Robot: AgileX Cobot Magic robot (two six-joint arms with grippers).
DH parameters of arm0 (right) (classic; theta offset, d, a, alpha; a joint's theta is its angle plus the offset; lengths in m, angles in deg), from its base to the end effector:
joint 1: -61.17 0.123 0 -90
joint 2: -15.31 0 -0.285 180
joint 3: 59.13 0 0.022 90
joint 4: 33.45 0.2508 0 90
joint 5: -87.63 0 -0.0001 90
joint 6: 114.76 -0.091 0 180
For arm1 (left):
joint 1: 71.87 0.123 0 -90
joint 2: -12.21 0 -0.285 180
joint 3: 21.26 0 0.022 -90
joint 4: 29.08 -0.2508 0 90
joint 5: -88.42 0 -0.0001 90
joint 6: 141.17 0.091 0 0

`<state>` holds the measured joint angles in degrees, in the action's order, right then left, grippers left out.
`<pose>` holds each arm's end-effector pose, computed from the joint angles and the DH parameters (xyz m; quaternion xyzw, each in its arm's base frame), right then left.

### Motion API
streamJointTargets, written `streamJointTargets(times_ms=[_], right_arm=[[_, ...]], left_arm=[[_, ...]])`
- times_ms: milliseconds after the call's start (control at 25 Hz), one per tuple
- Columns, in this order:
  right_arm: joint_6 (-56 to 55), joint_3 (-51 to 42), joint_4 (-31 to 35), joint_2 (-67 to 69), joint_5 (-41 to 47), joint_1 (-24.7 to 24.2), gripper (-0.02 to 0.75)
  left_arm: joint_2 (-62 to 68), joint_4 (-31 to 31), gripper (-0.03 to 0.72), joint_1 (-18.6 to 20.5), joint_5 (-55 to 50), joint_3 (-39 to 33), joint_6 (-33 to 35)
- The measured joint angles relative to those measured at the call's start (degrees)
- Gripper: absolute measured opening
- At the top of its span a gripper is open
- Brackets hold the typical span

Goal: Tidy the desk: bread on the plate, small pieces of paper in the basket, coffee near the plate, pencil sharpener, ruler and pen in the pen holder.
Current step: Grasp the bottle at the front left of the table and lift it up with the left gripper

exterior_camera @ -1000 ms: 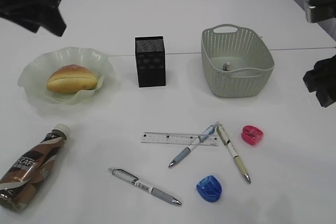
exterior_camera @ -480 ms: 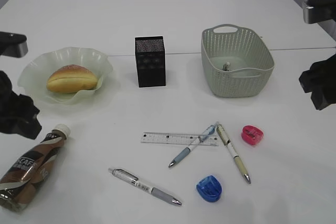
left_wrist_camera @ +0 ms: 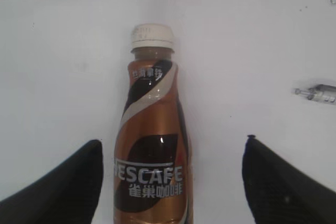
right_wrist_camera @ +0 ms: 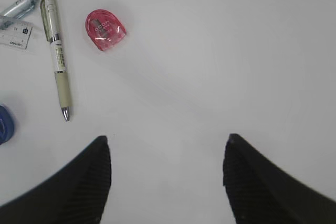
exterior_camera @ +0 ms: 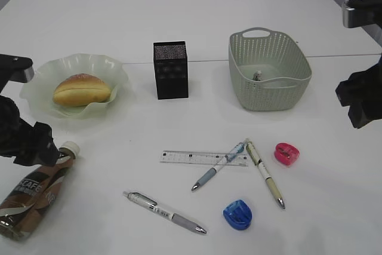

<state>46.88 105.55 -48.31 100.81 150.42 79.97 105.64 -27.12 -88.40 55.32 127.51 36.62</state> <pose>0.2473 0.0623 0.2970 -0.0459 0.9813 -0.0708 0.1729 0.2586 -0.0785 0.1987 0.1101 0.9750 -0.0432 0.1883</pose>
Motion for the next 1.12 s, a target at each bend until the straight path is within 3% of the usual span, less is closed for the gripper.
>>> streamJointTargets(times_ms=[960,1120], right_arm=[[0.0,-0.5,0.0,2.2,-0.6,0.0,0.491],[0.0,-0.5,0.0,2.2,-0.7,0.0,0.491]], left_arm=[[16.8,-6.2,0.592,0.0,7.2,0.0,-4.1],[17.1,-6.2,0.519,0.0,7.2,0.0,-4.1]])
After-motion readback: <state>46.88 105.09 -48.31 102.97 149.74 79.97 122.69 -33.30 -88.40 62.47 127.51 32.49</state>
